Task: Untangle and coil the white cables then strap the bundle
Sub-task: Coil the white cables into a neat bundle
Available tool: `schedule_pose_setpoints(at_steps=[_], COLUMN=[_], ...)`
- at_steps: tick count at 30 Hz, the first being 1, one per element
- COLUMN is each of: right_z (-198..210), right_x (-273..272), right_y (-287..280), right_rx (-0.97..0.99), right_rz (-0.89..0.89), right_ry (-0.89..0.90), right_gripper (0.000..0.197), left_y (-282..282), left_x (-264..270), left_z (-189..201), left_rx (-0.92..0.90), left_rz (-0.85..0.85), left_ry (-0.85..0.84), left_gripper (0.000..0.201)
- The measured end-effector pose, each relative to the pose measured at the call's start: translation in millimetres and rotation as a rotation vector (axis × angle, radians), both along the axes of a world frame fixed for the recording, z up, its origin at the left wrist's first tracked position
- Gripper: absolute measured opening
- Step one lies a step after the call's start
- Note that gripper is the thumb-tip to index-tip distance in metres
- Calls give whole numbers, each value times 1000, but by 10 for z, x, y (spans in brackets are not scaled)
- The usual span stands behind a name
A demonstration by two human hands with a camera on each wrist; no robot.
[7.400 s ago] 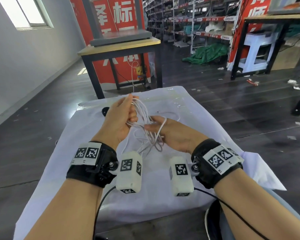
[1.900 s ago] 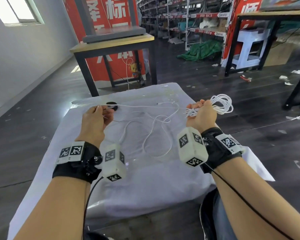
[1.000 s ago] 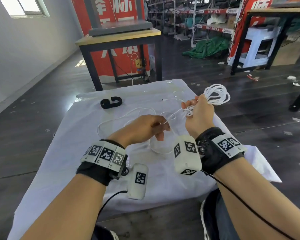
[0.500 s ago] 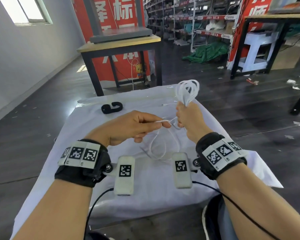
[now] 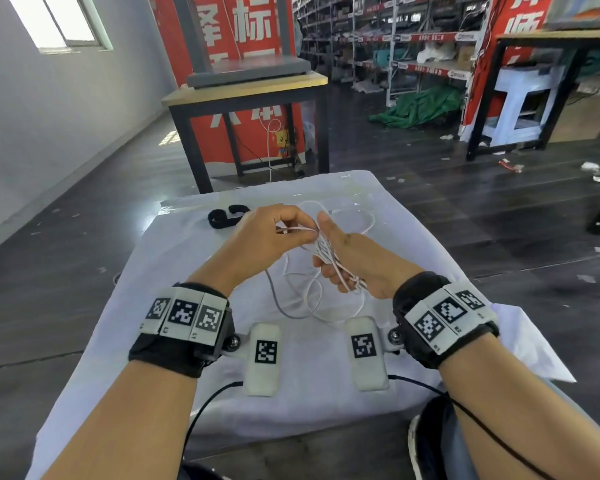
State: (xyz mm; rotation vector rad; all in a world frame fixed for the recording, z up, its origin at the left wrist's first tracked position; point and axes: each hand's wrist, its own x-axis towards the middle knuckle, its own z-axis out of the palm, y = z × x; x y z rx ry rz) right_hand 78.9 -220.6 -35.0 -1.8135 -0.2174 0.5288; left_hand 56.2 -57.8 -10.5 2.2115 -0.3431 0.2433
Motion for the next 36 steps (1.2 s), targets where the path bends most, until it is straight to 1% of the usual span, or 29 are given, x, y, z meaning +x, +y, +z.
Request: schedule_pose_setpoints(at_steps=[3,5,7,11,13,15,17,19,22,25,29,32,36], right_z=[-11,-31,-43,-60,-59,-54,-53,-61,-61,-51,-24,-3,-24], right_x=[-13,-17,-25,-25,-27,-32,-38,-39,-36,-51,-52,-28,-3], right_y=[11,15,10,4,-4,-12,-18,-18,-24,-29,-33,-47,-53], right_rx=[-65,-106,-149,-225,-253,-284,-302,-295,-295,-270,-113,-4,44], right_rz=[78,132,188,256,269,281,281,291,323,383,390,349,263], right_ry=[-2,-15,-41,-71,-90,-113,-129,-117,-65,12,61,87,111], right_gripper=[74,68,57,30,27,27,26,27,31,34,34,33,33], left_y=[32,60,89,151,182,212,232,243,254,303,319,298,265], left_x=[24,48,62,67,72,92,108,112,102,118,121,130,138], left_z=[-23,-39,-45,-26,-33,-50,-58,-63,-81,-96,-109,-137,-131], left_rx=[84,191,283,380,433,498,504,443,257,138,27,-102,-293], left_rz=[40,56,93,141,160,180,187,172,150,207,240,283,315], left_ry=[-31,-58,-75,-100,-100,-74,-29,5,33,0,42,124,249], left_gripper=[13,15,11,13,18,30,36,30,12,5,10,14,17])
